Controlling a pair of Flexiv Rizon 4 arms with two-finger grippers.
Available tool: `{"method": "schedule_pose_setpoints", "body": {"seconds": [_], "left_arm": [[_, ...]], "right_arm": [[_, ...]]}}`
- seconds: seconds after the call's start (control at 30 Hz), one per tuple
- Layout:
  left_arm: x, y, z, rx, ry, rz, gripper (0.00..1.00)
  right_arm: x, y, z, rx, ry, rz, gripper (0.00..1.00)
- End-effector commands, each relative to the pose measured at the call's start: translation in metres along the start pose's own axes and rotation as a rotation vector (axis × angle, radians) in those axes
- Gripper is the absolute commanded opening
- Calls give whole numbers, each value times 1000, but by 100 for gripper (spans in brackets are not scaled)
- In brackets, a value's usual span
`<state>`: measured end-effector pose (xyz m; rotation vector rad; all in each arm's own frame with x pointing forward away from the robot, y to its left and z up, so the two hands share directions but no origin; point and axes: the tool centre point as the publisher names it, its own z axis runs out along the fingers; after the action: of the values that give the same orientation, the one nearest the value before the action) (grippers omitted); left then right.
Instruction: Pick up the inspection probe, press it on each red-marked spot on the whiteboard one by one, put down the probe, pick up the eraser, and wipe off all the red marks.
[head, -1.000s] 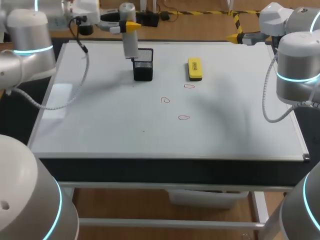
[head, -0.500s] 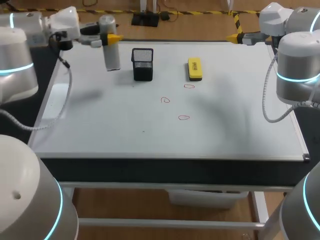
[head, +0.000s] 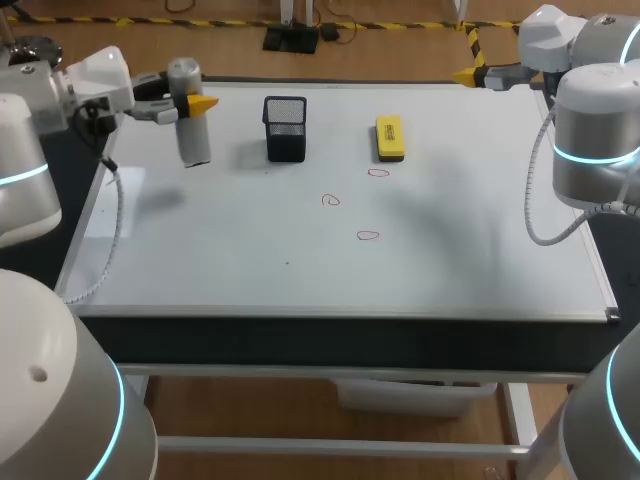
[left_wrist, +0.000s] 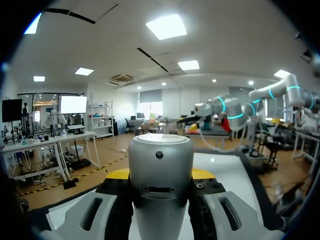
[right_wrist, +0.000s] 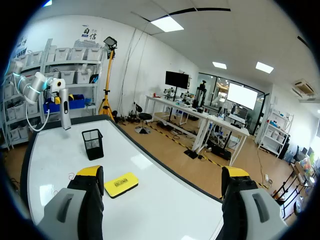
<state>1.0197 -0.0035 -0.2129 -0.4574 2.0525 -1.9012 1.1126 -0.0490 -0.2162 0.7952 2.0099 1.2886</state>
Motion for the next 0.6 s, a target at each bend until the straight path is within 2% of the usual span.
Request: {"method": "schedule_pose_setpoints", "body": {"seconds": [0.03,0.53,0.57,0.6], "left_arm": [[4,4,-11,15,-30,4,0],[3,6,-16,21,-24,13,0],[3,6,-16,21,-24,13,0],[3,6,-16,21,-24,13,0]], "right_arm": [[-1,0,0,1,1,0,100],[-1,0,0,1,1,0,100],[-4,-5,5,96,40,-157,100],[-7,-7,8,127,91,-208,100]]}}
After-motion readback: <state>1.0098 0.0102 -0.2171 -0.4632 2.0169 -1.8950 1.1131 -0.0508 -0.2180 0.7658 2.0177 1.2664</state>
